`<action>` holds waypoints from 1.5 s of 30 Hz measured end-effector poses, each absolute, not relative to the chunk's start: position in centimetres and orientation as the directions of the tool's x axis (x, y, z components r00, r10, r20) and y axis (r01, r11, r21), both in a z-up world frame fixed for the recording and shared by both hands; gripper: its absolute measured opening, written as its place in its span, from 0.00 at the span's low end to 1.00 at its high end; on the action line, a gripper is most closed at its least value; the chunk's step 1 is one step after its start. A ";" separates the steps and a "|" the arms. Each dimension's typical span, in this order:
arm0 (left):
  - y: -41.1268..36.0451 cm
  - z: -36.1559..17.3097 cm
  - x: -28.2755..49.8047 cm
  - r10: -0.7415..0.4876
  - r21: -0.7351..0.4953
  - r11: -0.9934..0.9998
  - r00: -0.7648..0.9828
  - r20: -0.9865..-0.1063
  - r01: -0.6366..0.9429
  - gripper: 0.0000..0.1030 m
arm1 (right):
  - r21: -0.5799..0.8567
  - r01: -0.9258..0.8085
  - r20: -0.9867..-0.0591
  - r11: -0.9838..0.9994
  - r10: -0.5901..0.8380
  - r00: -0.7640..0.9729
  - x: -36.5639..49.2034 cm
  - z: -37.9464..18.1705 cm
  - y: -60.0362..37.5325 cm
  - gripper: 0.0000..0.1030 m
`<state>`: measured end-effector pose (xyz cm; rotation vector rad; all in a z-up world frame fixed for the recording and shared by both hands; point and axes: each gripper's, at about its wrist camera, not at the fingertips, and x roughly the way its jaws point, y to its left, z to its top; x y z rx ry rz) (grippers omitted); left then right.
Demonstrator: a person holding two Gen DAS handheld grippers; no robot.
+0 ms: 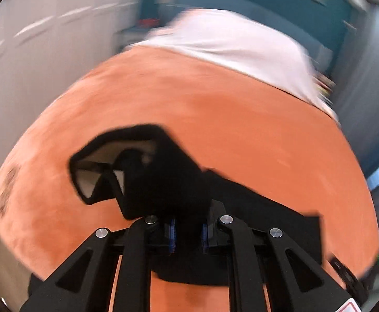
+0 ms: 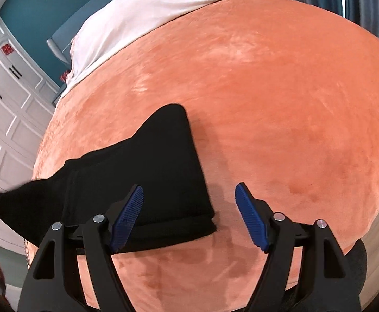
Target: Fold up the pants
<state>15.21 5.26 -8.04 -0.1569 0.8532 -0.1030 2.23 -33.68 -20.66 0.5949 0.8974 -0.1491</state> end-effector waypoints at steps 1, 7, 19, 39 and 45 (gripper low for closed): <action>1.3 -8.5 14.7 -0.203 -0.165 0.979 0.627 -0.752 0.119 0.16 | 0.428 0.360 -0.770 0.829 0.125 0.626 2.2 -20.6 -33.9 0.69; -7.9 -17.9 13.6 -0.225 -0.158 0.966 0.370 -0.902 0.203 0.44 | 0.449 0.367 -0.769 0.815 0.144 0.623 1.2 -20.9 -35.1 0.71; 0.9 -12.0 9.3 0.000 0.051 0.996 0.609 -0.793 0.067 0.71 | 0.595 0.152 -0.700 0.789 0.415 0.581 4.9 -20.4 -30.6 0.80; 3.2 -13.9 7.9 0.070 0.128 0.990 0.585 -0.808 0.057 0.80 | 0.249 0.095 -0.824 0.964 0.159 0.544 8.2 -19.3 -28.8 0.20; 2.6 -14.8 8.1 0.053 0.113 0.991 0.553 -0.832 0.075 0.80 | 0.377 0.215 -0.805 0.901 0.204 0.557 6.3 -21.4 -32.4 0.29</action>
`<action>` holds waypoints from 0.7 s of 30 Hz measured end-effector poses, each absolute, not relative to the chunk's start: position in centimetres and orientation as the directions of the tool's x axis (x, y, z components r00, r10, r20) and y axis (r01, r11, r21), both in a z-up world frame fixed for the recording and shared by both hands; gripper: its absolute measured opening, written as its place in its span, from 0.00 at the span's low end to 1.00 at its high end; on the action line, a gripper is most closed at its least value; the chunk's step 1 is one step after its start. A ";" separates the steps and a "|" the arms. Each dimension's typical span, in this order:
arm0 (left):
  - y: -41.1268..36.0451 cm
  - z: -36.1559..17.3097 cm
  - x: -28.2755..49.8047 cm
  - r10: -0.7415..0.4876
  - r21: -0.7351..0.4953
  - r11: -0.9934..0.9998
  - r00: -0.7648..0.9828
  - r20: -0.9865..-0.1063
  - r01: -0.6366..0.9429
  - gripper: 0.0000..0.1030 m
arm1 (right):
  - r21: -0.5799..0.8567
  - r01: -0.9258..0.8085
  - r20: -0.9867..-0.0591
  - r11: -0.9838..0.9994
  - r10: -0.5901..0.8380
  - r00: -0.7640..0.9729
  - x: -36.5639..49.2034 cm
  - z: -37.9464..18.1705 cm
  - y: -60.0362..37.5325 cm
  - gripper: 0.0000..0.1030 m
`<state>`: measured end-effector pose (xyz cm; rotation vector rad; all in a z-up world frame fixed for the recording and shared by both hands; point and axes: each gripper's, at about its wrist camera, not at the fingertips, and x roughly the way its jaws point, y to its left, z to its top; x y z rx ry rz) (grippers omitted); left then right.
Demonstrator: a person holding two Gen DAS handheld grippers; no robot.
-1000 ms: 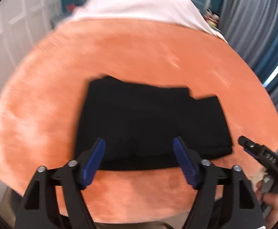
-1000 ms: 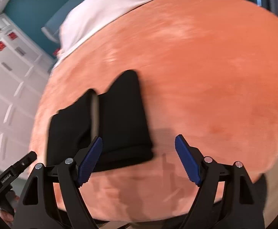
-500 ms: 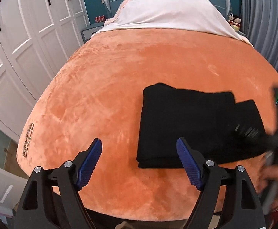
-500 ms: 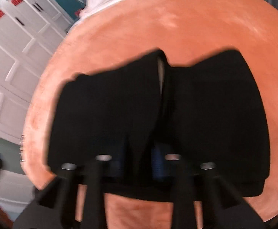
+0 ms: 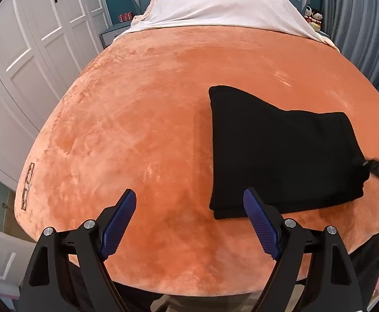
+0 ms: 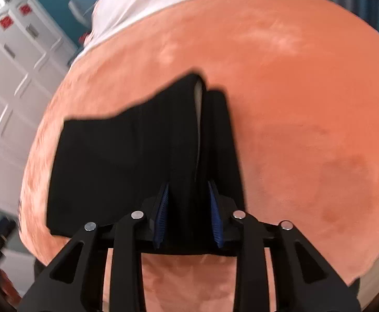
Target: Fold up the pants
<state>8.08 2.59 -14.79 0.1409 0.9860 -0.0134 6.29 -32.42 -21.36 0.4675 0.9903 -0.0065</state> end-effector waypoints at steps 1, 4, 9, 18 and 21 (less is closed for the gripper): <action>2.7 -14.8 8.2 0.051 0.110 0.991 0.552 -0.833 0.074 0.80 | 0.373 0.215 -0.792 0.903 0.190 0.580 6.1 -20.5 -32.6 0.29; 3.0 -15.2 8.9 0.055 0.103 0.993 0.542 -0.838 0.058 0.80 | 0.406 0.186 -0.743 0.895 0.205 0.637 5.8 -17.8 -33.0 0.27; 1.9 -15.9 10.3 0.016 0.059 0.996 0.517 -0.856 0.067 0.80 | 0.437 0.092 -0.742 0.895 0.301 0.599 6.8 -18.7 -29.9 0.20; 1.9 -17.2 9.7 0.062 0.122 0.989 0.507 -0.860 0.087 0.84 | 0.405 0.202 -0.822 0.892 0.259 0.506 8.5 -21.3 -31.3 0.06; 1.9 -18.4 10.2 0.062 0.115 0.990 0.481 -0.875 0.082 0.84 | 0.436 0.068 -0.781 0.898 0.340 0.524 10.7 -17.4 -28.6 0.06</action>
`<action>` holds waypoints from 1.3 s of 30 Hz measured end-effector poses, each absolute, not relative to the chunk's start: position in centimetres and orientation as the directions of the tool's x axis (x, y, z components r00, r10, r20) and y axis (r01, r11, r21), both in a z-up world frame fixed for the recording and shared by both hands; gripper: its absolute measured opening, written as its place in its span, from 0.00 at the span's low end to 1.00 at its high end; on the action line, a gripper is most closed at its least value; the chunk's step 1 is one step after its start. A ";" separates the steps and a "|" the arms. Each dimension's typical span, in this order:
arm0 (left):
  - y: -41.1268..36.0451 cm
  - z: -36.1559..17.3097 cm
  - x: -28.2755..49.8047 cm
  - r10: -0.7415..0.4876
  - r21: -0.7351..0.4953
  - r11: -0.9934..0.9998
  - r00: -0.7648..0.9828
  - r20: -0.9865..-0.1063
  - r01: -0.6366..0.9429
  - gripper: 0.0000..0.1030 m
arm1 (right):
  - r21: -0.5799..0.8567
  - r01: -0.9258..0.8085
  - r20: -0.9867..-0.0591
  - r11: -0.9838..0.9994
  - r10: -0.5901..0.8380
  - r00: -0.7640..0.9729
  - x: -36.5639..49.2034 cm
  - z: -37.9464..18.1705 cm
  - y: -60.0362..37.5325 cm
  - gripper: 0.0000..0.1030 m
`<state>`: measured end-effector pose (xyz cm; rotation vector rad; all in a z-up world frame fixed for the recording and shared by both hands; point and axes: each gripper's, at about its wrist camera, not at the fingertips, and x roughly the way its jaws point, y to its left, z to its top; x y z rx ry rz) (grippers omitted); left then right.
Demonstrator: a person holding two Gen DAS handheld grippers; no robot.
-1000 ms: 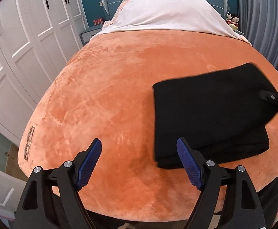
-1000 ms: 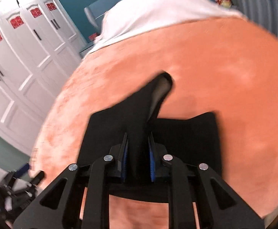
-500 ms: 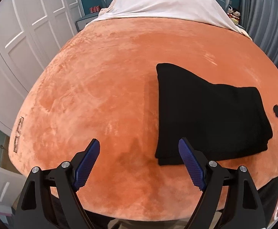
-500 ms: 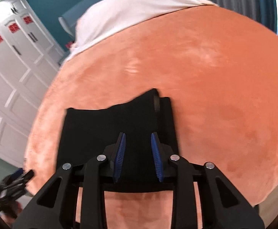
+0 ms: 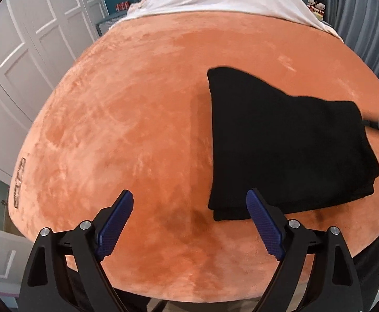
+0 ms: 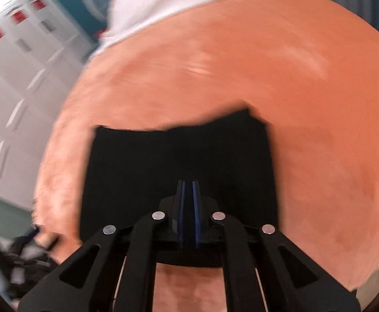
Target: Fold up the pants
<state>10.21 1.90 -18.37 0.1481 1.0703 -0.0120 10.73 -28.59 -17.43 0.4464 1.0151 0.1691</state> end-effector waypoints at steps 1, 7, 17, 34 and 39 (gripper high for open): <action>1.8 -18.7 10.4 0.062 0.113 0.990 0.470 -0.880 0.081 0.84 | 0.450 0.029 -0.767 0.892 0.370 0.524 11.6 -16.5 -27.6 0.06; 1.2 -19.9 10.4 0.063 0.126 0.986 0.451 -0.890 0.111 0.84 | 0.449 -0.213 -0.768 0.868 0.497 0.404 20.0 -15.5 -16.3 0.06; 3.3 -20.4 10.3 0.058 0.114 0.987 0.421 -0.905 0.110 0.84 | 0.393 -0.125 -0.869 0.911 0.413 0.272 28.8 -23.5 -9.6 0.00; 2.3 -19.4 10.6 -0.019 0.006 0.998 0.388 -0.922 0.063 0.84 | 0.433 0.204 -0.783 0.878 0.254 0.568 3.6 -19.8 -34.1 0.31; 1.6 -18.6 9.5 0.003 0.031 0.997 0.392 -0.920 0.065 0.84 | 0.444 0.182 -0.789 0.878 0.286 0.544 4.1 -21.8 -32.4 0.43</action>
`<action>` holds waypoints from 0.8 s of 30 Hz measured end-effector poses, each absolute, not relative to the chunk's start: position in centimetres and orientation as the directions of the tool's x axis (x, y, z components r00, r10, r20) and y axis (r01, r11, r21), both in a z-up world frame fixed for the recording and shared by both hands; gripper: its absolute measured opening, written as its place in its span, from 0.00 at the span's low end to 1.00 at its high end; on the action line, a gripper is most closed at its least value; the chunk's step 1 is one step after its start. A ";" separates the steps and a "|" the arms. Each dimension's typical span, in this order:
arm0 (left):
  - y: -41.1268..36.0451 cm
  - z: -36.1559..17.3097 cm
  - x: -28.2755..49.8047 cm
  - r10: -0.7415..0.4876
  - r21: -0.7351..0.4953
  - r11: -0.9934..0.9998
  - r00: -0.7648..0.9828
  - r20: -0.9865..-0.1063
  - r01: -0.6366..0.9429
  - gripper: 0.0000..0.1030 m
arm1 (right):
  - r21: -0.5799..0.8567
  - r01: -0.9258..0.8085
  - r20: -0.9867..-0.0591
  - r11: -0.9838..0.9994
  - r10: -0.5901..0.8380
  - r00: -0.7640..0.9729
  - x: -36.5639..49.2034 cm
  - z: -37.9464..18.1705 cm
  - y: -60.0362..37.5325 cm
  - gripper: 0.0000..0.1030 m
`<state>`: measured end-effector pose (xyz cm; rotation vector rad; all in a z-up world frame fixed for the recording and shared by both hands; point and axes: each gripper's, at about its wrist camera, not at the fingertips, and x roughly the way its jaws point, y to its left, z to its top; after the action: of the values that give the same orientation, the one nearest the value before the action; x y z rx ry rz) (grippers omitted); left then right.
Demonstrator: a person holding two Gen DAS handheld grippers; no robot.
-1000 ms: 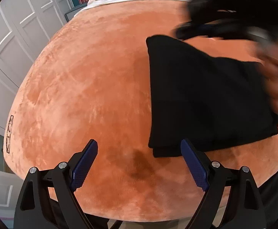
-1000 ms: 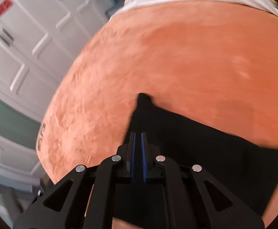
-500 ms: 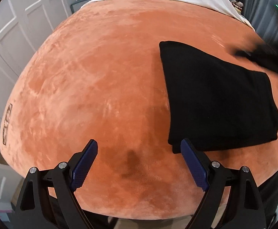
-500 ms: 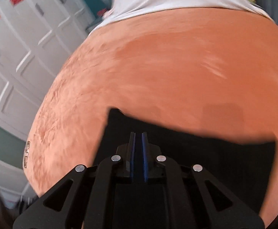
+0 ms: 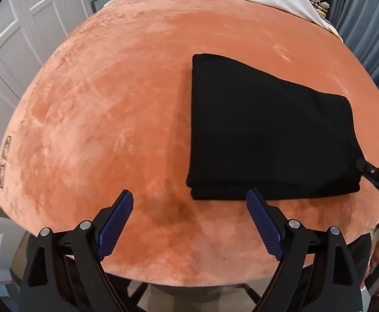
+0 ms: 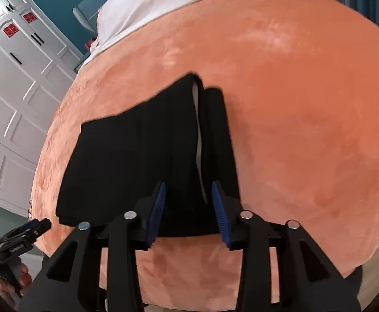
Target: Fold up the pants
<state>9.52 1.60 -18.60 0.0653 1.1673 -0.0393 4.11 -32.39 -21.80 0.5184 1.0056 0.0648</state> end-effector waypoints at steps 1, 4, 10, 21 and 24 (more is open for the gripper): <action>1.6 -18.5 9.3 0.012 0.041 0.997 0.395 -0.919 0.065 0.84 | 0.454 0.182 -0.790 0.872 0.300 0.535 4.3 -22.2 -31.9 0.44; 1.6 -18.4 9.0 0.030 0.059 0.996 0.397 -0.918 0.061 0.84 | 0.441 0.185 -0.791 0.878 0.283 0.543 4.4 -23.0 -31.0 0.45; 1.4 -17.8 8.9 0.036 0.069 0.995 0.412 -0.911 0.066 0.84 | 0.450 0.186 -0.772 0.874 0.275 0.573 4.4 -21.8 -31.5 0.10; 0.5 -16.5 10.3 0.017 0.064 0.994 0.454 -0.891 0.088 0.84 | 0.418 0.173 -0.744 0.892 0.227 0.628 3.5 -19.1 -32.9 0.22; -0.5 -16.3 12.4 -0.066 -0.022 0.994 0.439 -0.896 0.104 0.84 | 0.428 0.106 -0.705 0.897 0.258 0.661 4.9 -16.2 -31.8 0.22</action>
<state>12.40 -0.51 -16.25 0.0383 1.1120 -0.1054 4.89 -31.81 -16.22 0.4628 0.8528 0.0893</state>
